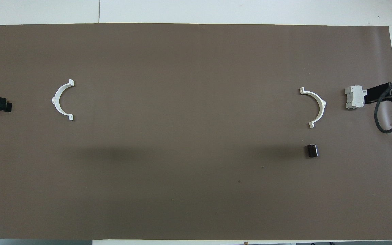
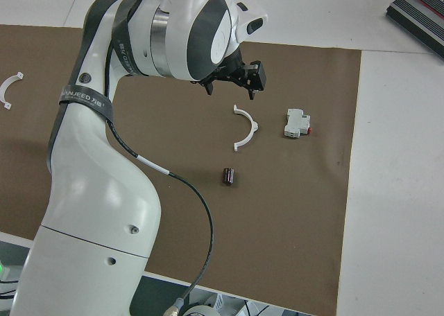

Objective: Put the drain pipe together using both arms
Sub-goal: 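Reach the left gripper and the right gripper toward the white clamp halves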

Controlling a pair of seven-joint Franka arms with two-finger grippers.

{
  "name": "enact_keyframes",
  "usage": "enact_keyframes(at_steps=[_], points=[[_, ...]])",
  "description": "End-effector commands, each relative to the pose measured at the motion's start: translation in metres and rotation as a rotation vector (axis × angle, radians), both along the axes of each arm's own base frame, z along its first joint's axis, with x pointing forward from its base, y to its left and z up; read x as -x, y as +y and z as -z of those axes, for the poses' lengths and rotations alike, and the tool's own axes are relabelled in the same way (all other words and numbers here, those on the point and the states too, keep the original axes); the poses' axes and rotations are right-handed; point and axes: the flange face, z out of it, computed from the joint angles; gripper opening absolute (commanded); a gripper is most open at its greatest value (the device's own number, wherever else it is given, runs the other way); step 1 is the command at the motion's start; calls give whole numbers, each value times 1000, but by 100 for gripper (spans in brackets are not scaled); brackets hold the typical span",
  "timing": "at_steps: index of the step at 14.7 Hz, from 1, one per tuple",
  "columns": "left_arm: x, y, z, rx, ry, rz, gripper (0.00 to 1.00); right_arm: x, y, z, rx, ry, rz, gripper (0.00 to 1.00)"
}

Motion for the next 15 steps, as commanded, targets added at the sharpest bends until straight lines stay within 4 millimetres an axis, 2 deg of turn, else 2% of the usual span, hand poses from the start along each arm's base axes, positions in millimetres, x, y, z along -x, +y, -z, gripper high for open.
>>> enact_keyframes(at_steps=[1, 2, 4, 6, 8, 9, 11, 12, 13, 15], points=[[-6, 0, 26, -1, -25, 14, 100, -17, 12, 35, -6, -15, -40, 100], [-9, 1, 35, -2, -27, 14, 100, -29, 15, 52, -5, -20, -46, 100], [-22, 1, 58, -4, -25, 12, 100, -52, 23, 99, -7, -43, -62, 100], [-39, 1, 85, -8, -31, 12, 100, -58, 19, 145, -3, -73, -68, 100], [-54, 4, 118, -12, -42, 7, 100, -62, 10, 193, 4, -77, -169, 100], [-58, 5, 134, -14, -46, 6, 100, -62, 3, 210, 4, -62, -203, 100], [-63, 7, 165, -17, -58, 4, 100, -62, -16, 229, 7, -39, -271, 100], [-63, 10, 178, -19, -69, 1, 100, -60, -23, 244, 4, -18, -282, 100], [-64, 12, 193, -20, -78, -4, 98, -56, -25, 266, -13, -13, -283, 100], [-68, 12, 219, -24, -92, -3, 95, -54, -29, 289, -44, -43, -301, 100]])
